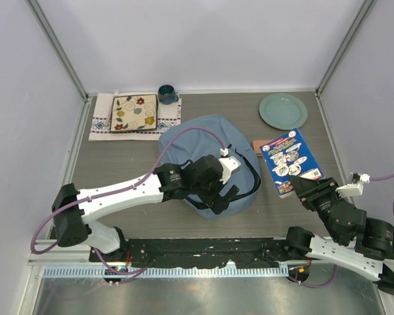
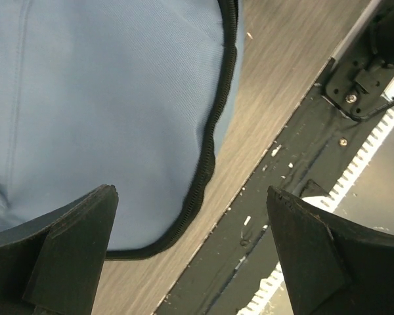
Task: Pack the student bag
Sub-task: Place the book in the student bag.
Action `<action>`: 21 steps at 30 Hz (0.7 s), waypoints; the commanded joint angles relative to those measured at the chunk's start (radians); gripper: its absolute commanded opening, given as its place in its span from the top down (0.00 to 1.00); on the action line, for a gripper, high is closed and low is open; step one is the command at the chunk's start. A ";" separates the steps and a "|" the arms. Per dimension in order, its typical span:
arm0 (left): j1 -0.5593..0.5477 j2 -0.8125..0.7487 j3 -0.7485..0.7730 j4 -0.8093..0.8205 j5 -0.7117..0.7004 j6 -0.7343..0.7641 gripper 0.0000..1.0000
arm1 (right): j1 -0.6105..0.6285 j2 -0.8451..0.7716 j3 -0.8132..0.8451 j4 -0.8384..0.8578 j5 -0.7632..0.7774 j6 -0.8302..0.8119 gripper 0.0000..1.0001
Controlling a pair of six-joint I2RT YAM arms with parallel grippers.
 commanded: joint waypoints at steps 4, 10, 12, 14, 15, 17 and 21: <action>-0.004 0.039 0.119 -0.095 -0.099 0.114 0.00 | 0.000 -0.030 0.015 -0.036 0.052 0.111 0.99; -0.004 0.001 0.103 -0.071 -0.134 0.099 0.00 | 0.000 -0.060 0.000 -0.053 0.047 0.131 0.99; -0.002 -0.019 0.091 -0.036 -0.148 0.088 0.00 | 0.000 -0.073 0.001 -0.055 0.044 0.129 0.99; -0.002 -0.030 0.073 0.004 -0.159 0.065 0.00 | 0.000 -0.085 0.003 -0.056 0.044 0.126 0.99; -0.004 -0.038 0.070 0.015 -0.174 0.054 0.01 | -0.001 -0.090 0.003 -0.055 0.041 0.124 0.99; -0.004 -0.042 0.062 0.033 -0.186 0.024 0.00 | 0.000 -0.108 0.003 -0.044 0.038 0.109 0.99; -0.002 -0.036 0.054 0.056 -0.203 -0.007 0.01 | 0.000 -0.128 0.001 -0.050 0.043 0.107 0.99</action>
